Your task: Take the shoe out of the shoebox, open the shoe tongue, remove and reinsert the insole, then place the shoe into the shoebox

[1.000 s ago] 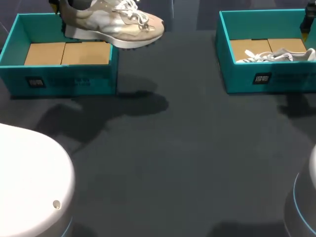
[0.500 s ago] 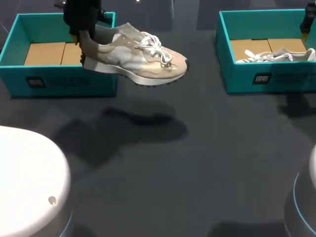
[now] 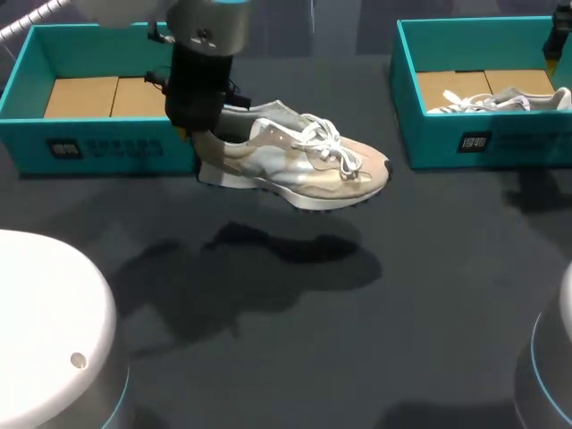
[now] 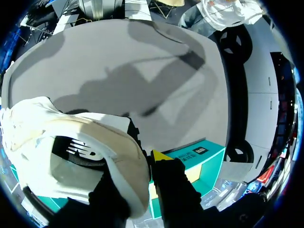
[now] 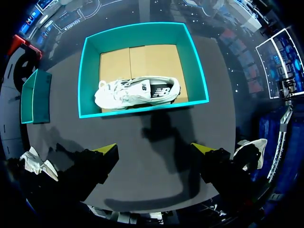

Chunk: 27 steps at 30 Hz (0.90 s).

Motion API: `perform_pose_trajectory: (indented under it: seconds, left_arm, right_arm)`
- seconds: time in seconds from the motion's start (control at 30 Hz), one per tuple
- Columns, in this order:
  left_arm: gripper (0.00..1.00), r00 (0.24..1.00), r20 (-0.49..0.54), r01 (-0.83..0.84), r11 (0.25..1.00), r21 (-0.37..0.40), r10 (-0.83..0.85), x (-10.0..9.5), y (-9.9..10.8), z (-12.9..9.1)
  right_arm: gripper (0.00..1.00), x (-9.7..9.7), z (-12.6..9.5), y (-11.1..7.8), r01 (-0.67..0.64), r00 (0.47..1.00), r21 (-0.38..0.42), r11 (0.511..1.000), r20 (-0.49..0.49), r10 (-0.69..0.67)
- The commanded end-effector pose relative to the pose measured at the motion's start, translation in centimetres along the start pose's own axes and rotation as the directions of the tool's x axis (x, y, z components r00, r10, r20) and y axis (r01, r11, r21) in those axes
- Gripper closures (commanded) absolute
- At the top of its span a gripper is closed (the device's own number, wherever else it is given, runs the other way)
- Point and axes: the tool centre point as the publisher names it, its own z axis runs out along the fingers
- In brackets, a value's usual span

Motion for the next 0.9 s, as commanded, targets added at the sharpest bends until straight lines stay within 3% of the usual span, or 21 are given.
perform_pose_trajectory:
  seconds: [0.03,0.4,0.9]
  left_arm:
    - [1.0,1.0,-0.017,0.012,0.999,-0.042,-0.012,-2.7,-0.8,1.4]
    - [1.0,0.999,-0.006,0.041,0.999,-0.007,-0.041,-6.9,-2.7,6.4]
    - [1.0,0.998,-0.003,0.07,0.997,-0.021,-0.07,-10.3,-6.0,11.4]
  right_arm:
    - [0.0,0.0,0.0,0.0,0.0,1.0,0.0,1.0,0.001,0.0]
    - [0.0,0.0,0.0,0.0,0.0,1.0,0.0,1.0,0.001,0.0]
    - [0.0,0.0,0.0,0.0,0.0,1.0,0.0,1.0,0.001,0.0]
